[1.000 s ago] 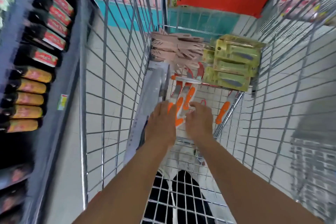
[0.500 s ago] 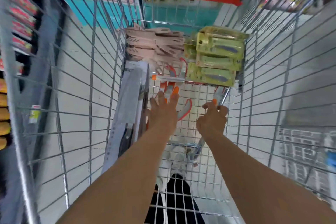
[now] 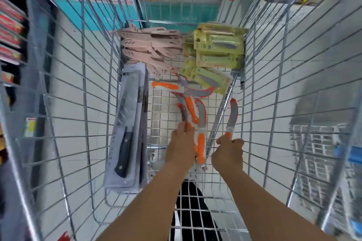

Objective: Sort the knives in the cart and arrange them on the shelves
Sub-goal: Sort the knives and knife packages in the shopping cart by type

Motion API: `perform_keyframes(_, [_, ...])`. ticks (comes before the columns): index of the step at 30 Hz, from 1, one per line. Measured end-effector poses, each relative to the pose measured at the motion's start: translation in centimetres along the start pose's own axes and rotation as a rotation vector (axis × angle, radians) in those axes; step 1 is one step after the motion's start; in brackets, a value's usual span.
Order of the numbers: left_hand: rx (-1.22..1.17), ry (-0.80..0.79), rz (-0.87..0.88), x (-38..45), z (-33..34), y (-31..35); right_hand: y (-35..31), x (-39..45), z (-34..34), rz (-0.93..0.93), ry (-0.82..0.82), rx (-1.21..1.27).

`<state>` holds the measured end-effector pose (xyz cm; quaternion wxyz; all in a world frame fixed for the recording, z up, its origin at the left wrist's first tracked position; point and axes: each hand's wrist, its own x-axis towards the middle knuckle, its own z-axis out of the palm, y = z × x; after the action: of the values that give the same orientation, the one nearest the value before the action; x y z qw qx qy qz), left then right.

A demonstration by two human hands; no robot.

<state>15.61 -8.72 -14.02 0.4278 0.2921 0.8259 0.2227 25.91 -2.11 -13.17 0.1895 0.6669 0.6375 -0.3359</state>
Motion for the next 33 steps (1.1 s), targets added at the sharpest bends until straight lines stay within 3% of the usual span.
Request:
perform_keyframes(3, [0.024, -0.057, 0.041, -0.5, 1.2, -0.1, -1.3, -0.3, -0.3, 0.006, 0.089, 0.024])
perform_keyframes(8, [0.21, 0.196, 0.147, 2.9, -2.4, 0.0, -3.5, 0.5, -0.3, -0.218, 0.167, 0.007])
perform_keyframes(13, [0.616, 0.14, 0.115, 8.7, -6.5, 0.4, -4.5, 1.3, 1.1, -0.364, 0.082, -0.203])
perform_keyframes(16, [0.767, 0.094, 0.132, 10.6, -7.6, 0.2, -4.4, 1.7, 2.0, -0.356, 0.062, -0.301])
perform_keyframes(23, [0.879, 0.149, 0.153, 11.1, -7.9, 0.3, -6.4, 3.1, 1.2, -0.395, 0.224, -0.135])
perform_keyframes(28, [0.828, 0.126, 0.102, 10.1, -8.0, -0.2, -8.5, 5.1, 0.6, -0.414, 0.125, -0.163])
perform_keyframes(33, [0.348, 0.163, -0.138, 5.9, -6.2, 0.2, -7.9, 3.7, 0.4, -0.258, 0.081, -0.109])
